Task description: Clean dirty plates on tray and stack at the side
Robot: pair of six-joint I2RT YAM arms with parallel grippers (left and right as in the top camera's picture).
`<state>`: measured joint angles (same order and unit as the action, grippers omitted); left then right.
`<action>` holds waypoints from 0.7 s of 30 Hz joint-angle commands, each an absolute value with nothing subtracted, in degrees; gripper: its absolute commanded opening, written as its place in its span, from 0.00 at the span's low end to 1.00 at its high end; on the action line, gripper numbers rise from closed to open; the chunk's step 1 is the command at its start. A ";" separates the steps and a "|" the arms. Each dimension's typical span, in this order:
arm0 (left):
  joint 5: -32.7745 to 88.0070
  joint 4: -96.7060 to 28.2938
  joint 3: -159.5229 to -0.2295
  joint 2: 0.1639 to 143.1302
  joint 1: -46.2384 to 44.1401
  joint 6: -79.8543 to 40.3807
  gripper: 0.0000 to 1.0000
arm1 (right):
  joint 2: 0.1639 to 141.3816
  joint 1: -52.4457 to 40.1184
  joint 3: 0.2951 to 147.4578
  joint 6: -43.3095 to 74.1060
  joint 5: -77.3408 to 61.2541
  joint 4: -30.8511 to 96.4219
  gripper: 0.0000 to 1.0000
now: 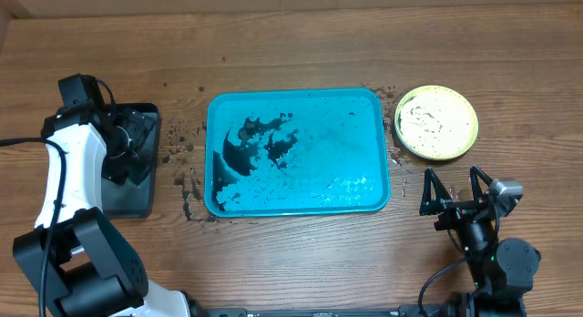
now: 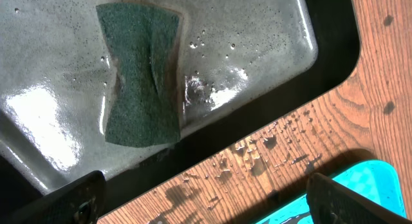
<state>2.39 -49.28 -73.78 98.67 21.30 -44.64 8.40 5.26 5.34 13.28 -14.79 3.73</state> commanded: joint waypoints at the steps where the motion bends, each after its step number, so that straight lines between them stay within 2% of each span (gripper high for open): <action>1: 2.42 -49.23 -74.48 98.13 21.08 -44.14 1.00 | 5.43 5.50 2.55 13.02 -14.00 1.06 1.00; 11: 2.42 -49.23 -74.48 98.13 21.08 -44.14 1.00 | 0.12 5.50 0.45 5.91 -11.84 2.07 1.00; 21: 2.42 -49.23 -74.48 98.13 21.08 -44.16 1.00 | 0.16 5.50 0.47 5.74 -8.84 3.95 1.00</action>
<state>2.39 -49.30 -73.78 98.67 21.30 -44.64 0.62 5.26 1.06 6.50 -9.96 4.19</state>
